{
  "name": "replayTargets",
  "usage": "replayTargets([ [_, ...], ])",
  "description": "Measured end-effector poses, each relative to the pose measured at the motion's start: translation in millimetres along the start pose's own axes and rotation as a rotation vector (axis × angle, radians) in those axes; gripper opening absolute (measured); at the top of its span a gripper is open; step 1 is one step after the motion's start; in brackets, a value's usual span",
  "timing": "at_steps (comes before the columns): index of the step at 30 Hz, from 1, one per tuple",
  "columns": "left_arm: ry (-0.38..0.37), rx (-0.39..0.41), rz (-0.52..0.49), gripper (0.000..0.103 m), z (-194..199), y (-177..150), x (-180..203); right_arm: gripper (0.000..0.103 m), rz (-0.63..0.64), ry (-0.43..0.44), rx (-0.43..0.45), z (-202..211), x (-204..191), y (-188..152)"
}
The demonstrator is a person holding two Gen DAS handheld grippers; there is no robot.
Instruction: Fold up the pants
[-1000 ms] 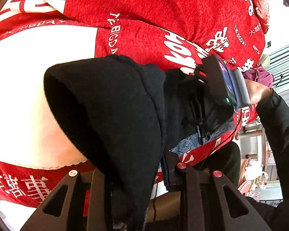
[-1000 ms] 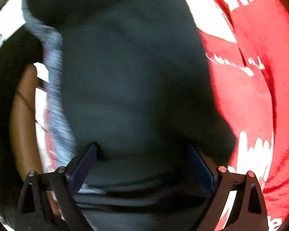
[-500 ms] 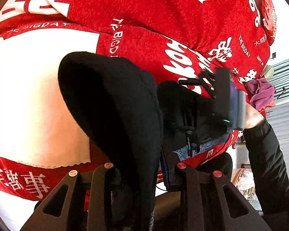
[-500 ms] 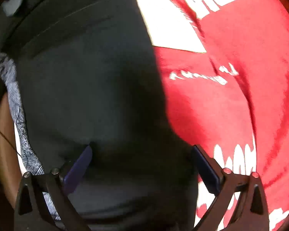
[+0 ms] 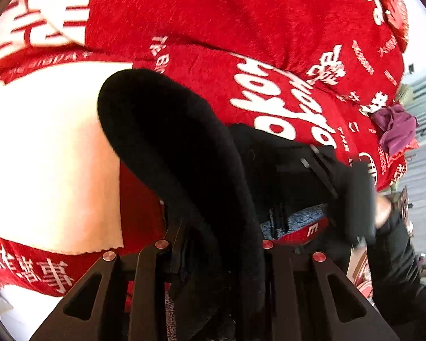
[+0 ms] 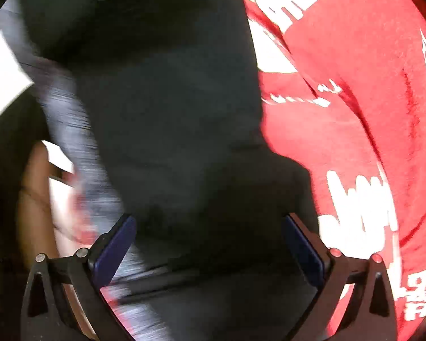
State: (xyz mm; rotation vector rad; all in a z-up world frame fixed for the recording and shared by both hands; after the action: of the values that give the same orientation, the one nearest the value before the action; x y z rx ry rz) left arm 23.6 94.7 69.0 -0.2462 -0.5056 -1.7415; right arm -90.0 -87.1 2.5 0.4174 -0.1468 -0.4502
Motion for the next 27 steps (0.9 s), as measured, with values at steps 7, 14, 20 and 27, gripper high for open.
replayTargets([
  [7,0.029,-0.001,0.073,0.023,-8.5,-0.8,-25.4,0.102,-0.061,-0.156,0.117,0.4,-76.6,4.9],
  [14,-0.06,0.051,-0.069,0.023,24.3,-9.6,59.8,0.102,-0.102,-0.288,0.101,32.6,-101.3,-36.9],
  [20,-0.054,0.014,-0.215,0.023,7.3,-13.6,154.8,0.102,-0.298,-0.38,0.14,87.1,-53.7,-102.5],
  [27,-0.097,-0.033,-0.37,0.023,-13.0,-27.9,269.9,0.102,-0.533,-0.4,0.196,107.0,-29.7,-168.6],
])
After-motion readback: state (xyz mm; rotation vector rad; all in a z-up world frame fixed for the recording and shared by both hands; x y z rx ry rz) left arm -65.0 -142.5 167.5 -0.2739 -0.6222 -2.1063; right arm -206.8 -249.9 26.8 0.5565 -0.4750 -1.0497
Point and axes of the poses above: each gripper's, at about its wrist camera, not at the fingertips, and z roughly against the way its jaws point, x to its right, y to its top, the point moved 3 cm from there along -z, roughly the way its jaws point, and after that the axes turned 9 degrees about z, right-handed, at the moved point
